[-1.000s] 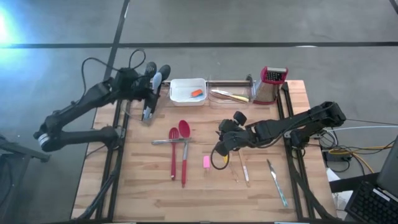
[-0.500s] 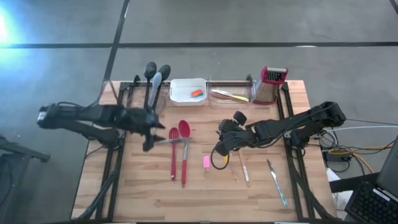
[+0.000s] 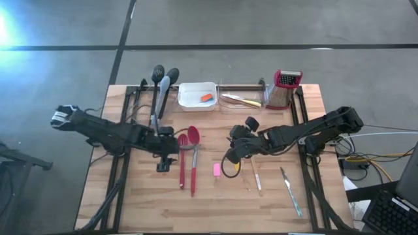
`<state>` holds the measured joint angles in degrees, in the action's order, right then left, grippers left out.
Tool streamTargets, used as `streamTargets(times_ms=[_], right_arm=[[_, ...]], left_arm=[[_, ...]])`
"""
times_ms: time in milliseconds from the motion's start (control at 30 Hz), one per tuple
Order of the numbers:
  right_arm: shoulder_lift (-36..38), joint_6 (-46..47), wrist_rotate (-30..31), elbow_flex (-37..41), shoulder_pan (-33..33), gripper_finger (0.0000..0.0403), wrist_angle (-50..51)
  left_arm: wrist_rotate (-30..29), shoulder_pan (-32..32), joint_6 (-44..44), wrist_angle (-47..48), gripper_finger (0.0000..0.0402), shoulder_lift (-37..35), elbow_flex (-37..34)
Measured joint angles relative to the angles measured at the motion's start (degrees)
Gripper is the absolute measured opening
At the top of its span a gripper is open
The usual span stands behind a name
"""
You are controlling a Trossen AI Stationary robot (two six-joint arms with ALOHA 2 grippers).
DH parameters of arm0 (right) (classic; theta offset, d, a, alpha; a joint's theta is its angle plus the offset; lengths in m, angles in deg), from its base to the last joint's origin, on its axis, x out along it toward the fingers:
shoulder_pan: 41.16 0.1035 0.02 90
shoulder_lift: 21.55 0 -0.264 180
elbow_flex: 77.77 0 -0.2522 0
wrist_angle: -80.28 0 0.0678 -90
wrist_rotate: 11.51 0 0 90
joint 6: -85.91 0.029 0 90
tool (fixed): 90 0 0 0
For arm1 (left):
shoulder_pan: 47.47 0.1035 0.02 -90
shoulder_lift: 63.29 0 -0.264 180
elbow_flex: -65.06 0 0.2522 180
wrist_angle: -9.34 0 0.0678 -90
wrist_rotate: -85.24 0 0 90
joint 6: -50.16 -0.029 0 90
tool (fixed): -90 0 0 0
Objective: Pick & Place Kitchen Items
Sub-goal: Put the silver knife into the right transparent bin
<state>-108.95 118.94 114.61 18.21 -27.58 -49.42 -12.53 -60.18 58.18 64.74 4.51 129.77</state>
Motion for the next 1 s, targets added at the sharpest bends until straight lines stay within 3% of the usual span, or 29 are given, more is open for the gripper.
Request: streamTargets(times_ms=[400, 867, 1000], right_arm=[[0.0, 0.0, 0.0, 0.0, 0.0, 0.0127, 0.0], [0.0, 0.0, 0.0, 0.0, 0.0, 0.0123, 0.0], [0.0, 0.0, 0.1, 0.0, 0.0, 0.0124, 0.0]], left_arm=[[-3.3, 0.2, -3.7, -0.7, 0.0258, 7.5, -1.8], [-4.8, 5.2, -5.1, -2.0, 0.0236, 9.2, -6.7], [-2.8, 7.2, -5.8, -5.4, 0.0236, 9.2, -8.9]])
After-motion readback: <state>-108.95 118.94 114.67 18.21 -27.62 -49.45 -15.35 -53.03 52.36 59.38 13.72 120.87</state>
